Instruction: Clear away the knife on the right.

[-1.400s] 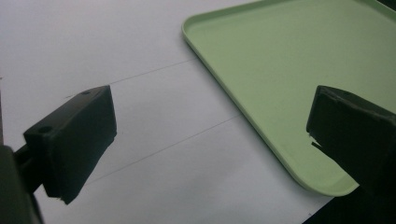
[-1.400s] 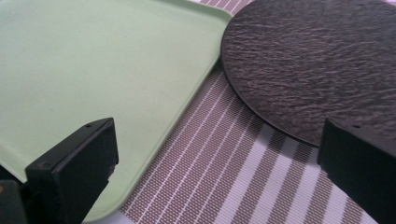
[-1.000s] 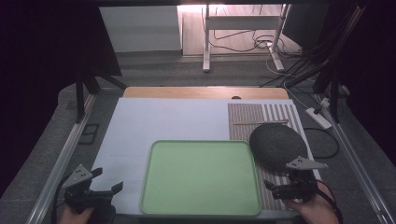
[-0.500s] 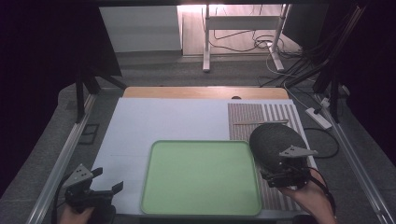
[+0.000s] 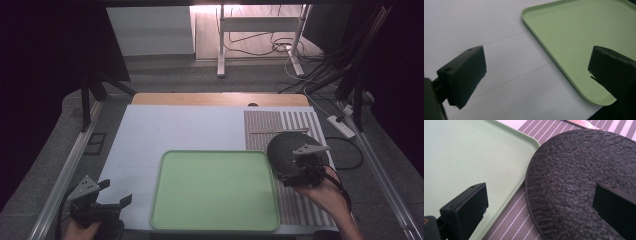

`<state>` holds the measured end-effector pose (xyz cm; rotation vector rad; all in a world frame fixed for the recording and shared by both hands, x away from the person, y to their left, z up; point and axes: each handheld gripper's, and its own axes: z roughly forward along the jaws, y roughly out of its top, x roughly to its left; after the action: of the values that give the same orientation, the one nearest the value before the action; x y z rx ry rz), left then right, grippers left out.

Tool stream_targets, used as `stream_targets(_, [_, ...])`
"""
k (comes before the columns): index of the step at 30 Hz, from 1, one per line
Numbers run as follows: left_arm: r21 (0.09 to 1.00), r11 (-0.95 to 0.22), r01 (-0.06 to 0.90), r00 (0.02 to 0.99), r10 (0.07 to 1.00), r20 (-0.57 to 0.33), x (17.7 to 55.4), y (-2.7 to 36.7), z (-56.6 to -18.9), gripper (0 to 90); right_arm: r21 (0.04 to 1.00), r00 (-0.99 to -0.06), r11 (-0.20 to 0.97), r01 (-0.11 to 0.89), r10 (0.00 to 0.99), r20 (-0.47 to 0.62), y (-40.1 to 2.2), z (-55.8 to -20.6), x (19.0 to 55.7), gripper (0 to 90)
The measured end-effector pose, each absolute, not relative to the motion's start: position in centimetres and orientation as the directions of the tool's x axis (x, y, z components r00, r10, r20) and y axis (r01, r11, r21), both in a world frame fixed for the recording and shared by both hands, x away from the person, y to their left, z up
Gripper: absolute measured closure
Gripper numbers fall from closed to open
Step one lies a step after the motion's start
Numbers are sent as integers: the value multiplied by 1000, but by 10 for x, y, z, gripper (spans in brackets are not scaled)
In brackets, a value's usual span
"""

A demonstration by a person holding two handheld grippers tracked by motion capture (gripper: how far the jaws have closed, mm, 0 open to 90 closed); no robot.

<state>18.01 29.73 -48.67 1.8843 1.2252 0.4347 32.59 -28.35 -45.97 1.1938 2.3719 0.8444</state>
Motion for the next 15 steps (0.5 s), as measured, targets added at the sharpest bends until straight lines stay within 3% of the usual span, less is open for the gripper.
stream_targets(8, [788, -184, 587, 467, 873, -143, 180, 297, -487, 27, 637, -580, 473, 609, 813, -50, -283, -464, 348, 61])
stream_targets(15, [788, -187, 587, 469, 872, -142, 181, 297, -487, 27, 603, -598, 506, 617, 799, -59, -281, -467, 373, 209])
